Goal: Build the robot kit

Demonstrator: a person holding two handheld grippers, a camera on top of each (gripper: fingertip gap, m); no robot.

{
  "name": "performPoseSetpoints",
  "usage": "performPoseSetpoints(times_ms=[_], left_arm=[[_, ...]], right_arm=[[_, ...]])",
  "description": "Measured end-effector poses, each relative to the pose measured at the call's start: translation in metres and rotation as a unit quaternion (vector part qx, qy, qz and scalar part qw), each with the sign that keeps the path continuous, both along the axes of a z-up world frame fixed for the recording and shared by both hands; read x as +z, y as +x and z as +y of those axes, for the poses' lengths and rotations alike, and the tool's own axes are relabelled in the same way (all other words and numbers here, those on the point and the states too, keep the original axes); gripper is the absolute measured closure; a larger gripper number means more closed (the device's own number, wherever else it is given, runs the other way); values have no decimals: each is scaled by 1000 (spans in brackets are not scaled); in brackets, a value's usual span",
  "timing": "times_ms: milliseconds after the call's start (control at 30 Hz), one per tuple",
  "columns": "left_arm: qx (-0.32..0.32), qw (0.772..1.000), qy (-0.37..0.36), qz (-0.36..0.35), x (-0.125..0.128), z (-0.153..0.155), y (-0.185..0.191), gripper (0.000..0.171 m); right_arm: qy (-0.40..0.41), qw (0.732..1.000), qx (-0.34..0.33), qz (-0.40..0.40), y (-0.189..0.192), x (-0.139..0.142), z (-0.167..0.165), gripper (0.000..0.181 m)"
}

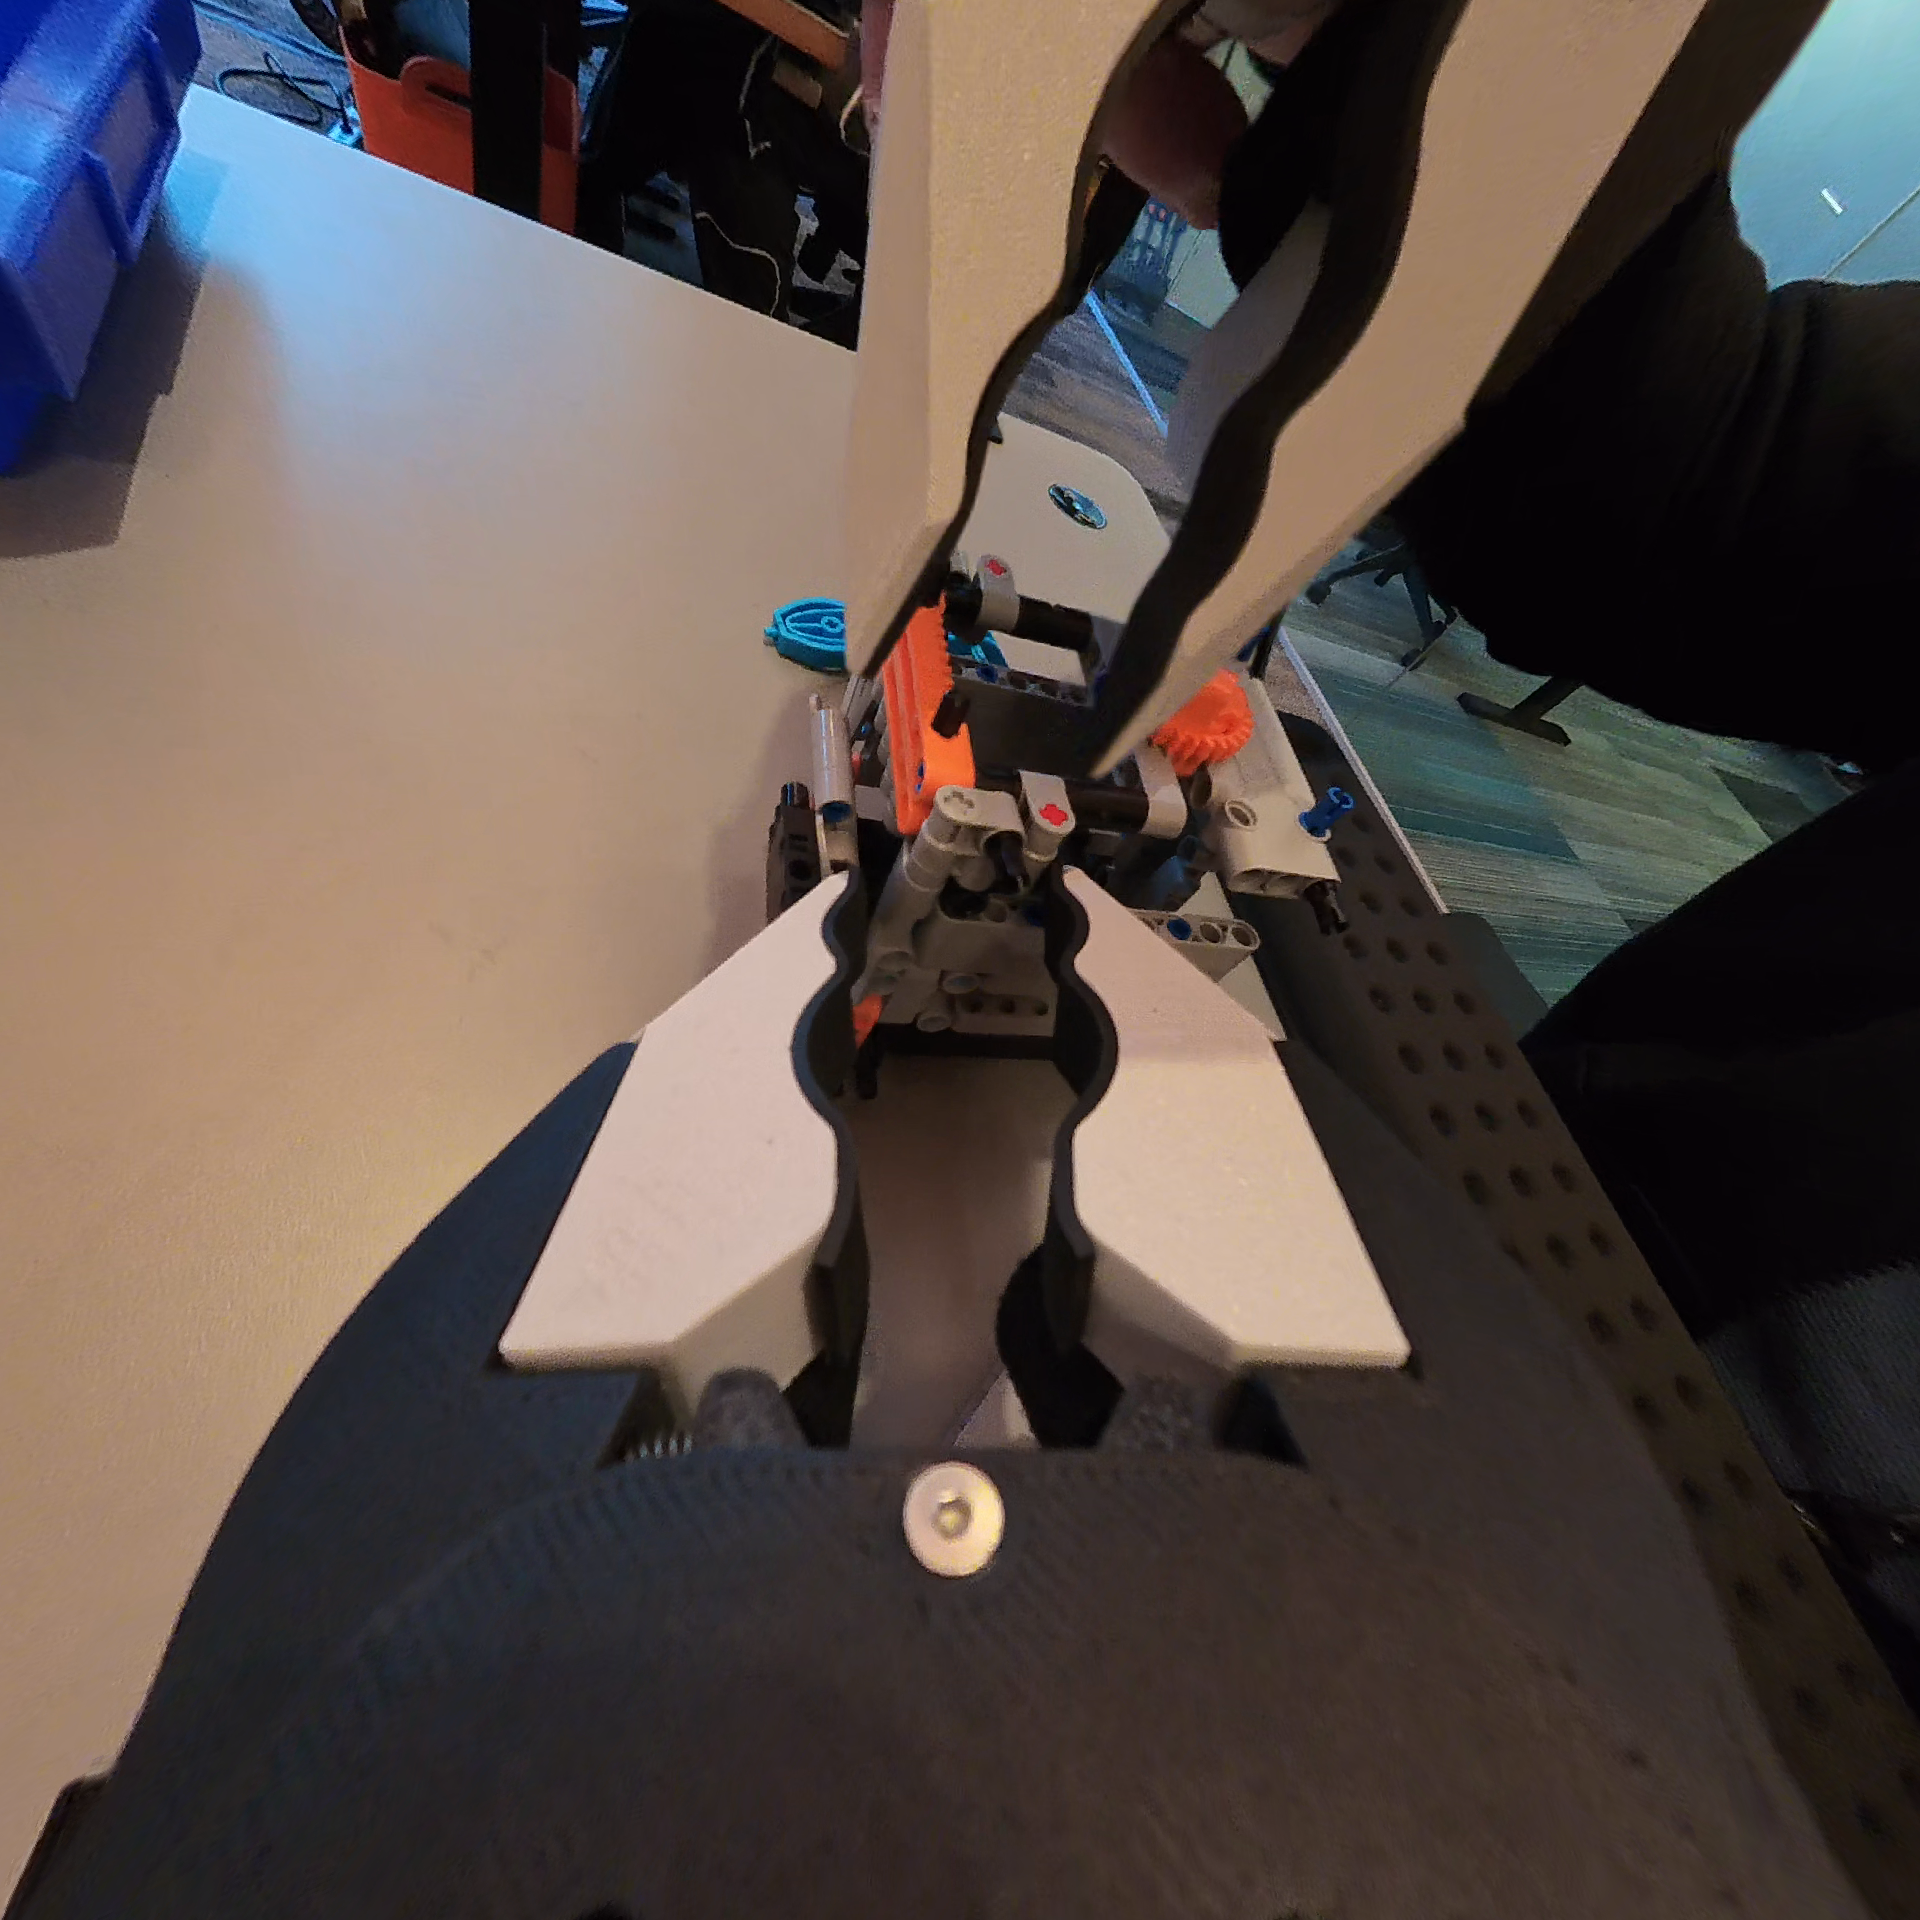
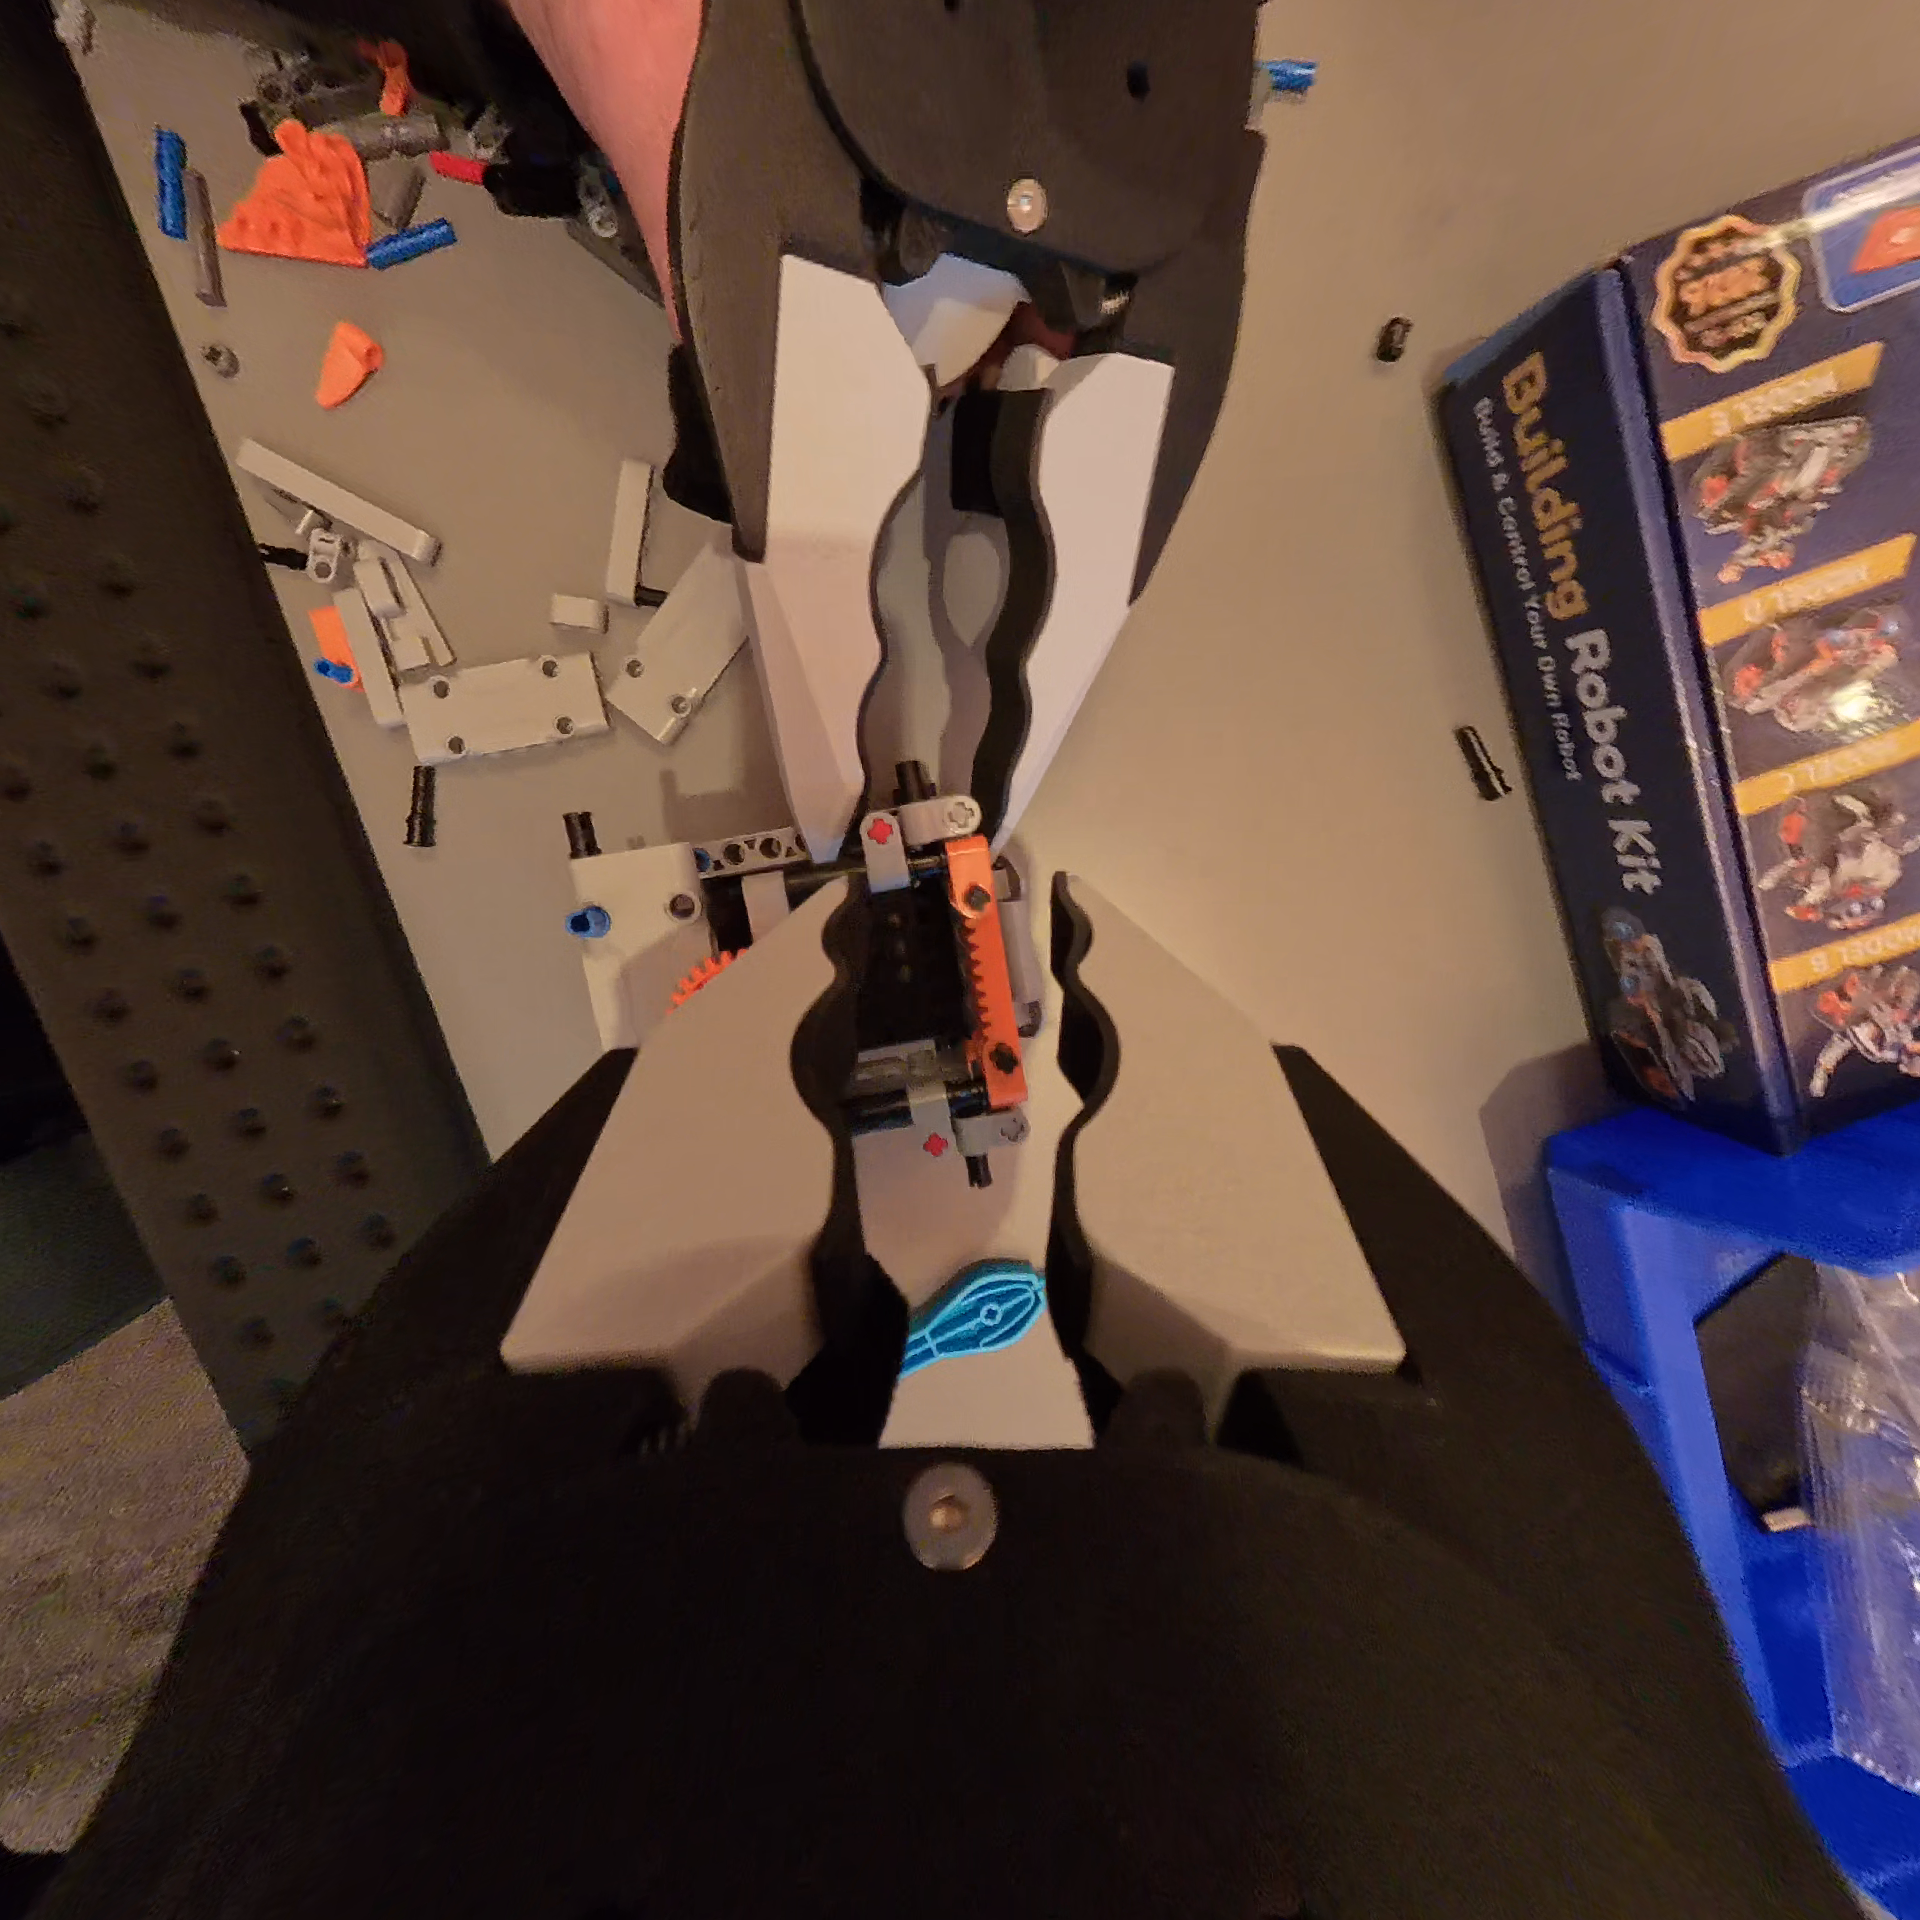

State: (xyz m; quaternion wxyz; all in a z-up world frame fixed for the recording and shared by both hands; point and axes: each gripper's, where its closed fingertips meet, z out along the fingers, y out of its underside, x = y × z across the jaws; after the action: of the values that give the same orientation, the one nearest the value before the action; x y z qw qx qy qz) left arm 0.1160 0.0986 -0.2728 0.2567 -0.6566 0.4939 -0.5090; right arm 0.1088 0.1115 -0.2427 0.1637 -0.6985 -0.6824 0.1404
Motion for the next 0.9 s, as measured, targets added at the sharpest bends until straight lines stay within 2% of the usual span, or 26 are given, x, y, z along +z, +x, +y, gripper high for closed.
performPoseSetpoints(times_ms=[200,367,500,733,900], left_arm=[[-8,1000,-5,7,-2,-2,-5,139],[0,1000,2,13,0,2,-7,137],[10,1000,-4,11,6,9,-18,134],[24,999,39,19,30,15,-37,124],[67,988,134,47,77,18,-64,123]], right_arm=[[-1,999,21,-25,-12,0,-4,144],[0,999,-2,-42,-10,1,0,142],[13,999,-36,0,1,23,-2,141],[52,990,-100,90,37,57,-37,141],[72,982,-93,147,34,66,-82,146]])
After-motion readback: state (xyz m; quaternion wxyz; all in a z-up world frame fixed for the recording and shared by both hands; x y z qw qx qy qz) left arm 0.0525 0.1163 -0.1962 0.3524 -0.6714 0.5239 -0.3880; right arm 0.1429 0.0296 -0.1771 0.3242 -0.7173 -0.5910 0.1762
